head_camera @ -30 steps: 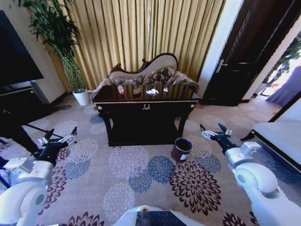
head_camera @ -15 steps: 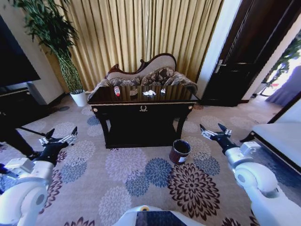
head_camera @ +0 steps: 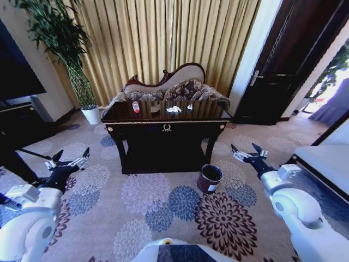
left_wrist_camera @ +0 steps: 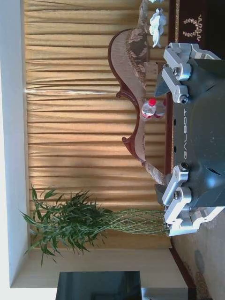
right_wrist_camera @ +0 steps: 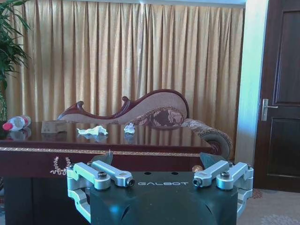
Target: Move to the front of the table and place the trash on the table into the trash bin.
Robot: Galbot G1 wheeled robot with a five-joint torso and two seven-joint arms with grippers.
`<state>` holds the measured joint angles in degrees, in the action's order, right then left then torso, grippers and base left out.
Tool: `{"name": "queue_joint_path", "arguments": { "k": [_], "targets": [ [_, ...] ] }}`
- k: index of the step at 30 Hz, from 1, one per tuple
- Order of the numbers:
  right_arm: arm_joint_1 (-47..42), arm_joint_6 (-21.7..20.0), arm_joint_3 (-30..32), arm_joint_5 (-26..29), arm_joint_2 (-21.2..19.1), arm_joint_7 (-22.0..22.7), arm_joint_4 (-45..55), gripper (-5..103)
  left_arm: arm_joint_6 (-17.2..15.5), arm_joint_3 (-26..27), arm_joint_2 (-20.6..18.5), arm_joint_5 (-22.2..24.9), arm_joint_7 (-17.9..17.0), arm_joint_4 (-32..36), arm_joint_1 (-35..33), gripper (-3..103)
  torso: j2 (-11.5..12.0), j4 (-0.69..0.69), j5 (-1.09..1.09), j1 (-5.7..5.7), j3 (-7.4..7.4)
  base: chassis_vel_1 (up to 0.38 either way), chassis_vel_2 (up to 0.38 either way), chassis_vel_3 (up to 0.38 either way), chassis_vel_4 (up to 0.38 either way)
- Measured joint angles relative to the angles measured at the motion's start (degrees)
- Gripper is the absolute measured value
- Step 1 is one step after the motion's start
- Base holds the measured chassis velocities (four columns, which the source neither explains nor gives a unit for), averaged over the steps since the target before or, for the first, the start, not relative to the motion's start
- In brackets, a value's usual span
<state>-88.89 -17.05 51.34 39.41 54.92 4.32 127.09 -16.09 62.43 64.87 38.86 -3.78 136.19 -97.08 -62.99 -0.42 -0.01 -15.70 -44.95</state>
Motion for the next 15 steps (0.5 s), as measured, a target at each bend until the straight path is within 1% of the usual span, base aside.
{"name": "queue_joint_path", "arguments": {
  "k": [10, 15],
  "targets": [
    [0.1, 0.0, -0.1, -0.1, 0.0, -0.2, -0.2, 100, 0.1, -0.1, 0.1, -0.2, 0.0, 0.0, 0.0, 100, 0.0, 0.00, -0.01, 0.00, 0.00, -0.099, 0.105, 0.093, -0.107],
    [0.1, 0.0, 0.0, -0.1, 0.1, -1.2, -0.3, 100, 0.2, -0.4, 0.2, -0.5, 0.0, 0.1, 0.0, 100, 0.0, 0.00, -0.01, 0.00, 0.00, -0.095, 0.106, 0.070, -0.089]
  ]
}}
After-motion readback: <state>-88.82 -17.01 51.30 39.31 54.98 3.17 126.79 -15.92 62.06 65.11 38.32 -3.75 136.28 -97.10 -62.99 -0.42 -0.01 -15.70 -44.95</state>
